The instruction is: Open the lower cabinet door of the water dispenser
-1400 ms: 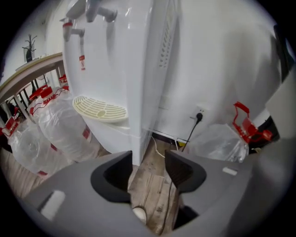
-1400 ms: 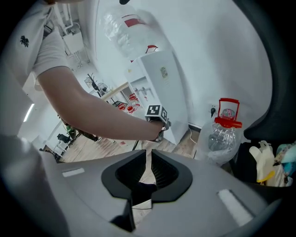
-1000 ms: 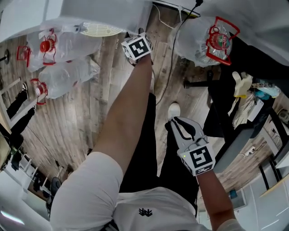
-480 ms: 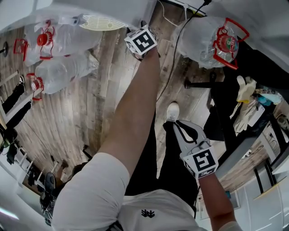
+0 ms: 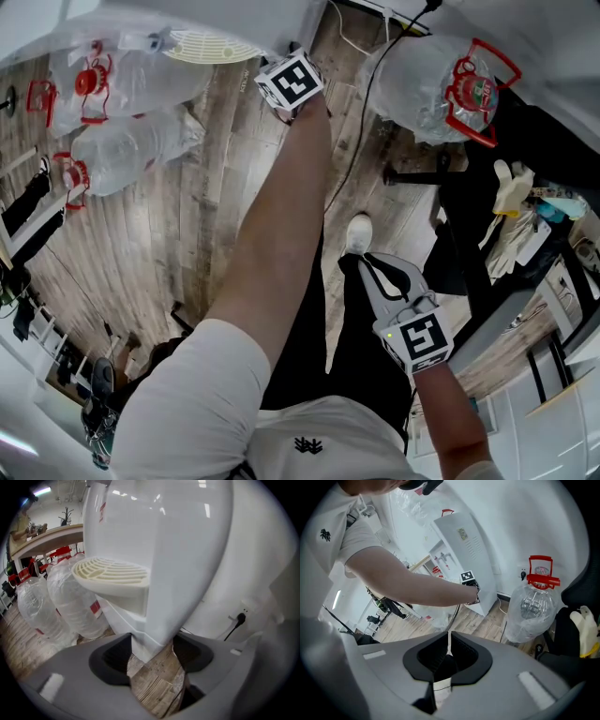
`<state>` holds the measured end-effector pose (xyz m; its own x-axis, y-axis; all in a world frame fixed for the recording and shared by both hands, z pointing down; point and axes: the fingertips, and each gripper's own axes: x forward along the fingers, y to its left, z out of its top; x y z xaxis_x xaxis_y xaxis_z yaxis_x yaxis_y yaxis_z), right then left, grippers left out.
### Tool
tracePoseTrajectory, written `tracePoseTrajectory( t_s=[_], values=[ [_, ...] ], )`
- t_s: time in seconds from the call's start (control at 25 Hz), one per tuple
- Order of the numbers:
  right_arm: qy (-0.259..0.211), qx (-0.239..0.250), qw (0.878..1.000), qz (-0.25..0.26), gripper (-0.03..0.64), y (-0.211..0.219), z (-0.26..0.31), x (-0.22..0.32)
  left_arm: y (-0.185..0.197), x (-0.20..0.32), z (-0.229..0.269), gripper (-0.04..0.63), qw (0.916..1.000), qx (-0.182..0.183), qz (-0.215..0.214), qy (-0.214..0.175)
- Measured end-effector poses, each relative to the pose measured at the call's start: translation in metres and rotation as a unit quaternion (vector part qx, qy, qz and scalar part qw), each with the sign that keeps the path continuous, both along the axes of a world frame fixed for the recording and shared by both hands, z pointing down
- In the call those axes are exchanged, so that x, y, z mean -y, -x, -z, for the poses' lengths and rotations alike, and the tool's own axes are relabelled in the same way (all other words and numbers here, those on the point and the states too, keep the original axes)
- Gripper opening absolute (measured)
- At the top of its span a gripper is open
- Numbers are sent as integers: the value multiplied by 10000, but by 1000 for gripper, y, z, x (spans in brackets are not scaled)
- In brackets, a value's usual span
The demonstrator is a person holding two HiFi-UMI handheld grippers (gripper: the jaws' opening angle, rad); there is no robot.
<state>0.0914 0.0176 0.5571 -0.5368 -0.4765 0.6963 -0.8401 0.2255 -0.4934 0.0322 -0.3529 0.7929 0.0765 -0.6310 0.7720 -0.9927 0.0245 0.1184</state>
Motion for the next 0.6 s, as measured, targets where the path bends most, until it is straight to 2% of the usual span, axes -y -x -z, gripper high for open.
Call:
tracePoseTrajectory(
  t_s=[0.16, 0.36, 0.48, 0.6],
  values=[
    [-41, 14, 10000, 17, 15, 0, 0, 1, 1, 0, 0, 323, 9999, 39, -143, 0],
    [-79, 20, 9999, 59, 15, 0, 0, 1, 14, -17, -3, 322, 9997, 193, -123, 41],
    [-106, 8, 9999, 87, 15, 0, -1, 1, 19, -21, -2, 322, 9993, 226, -292, -51],
    [-136, -14, 9997, 184, 15, 3, -1, 3, 26, -33, -3, 322, 9987, 258, -429, 57]
  ],
)
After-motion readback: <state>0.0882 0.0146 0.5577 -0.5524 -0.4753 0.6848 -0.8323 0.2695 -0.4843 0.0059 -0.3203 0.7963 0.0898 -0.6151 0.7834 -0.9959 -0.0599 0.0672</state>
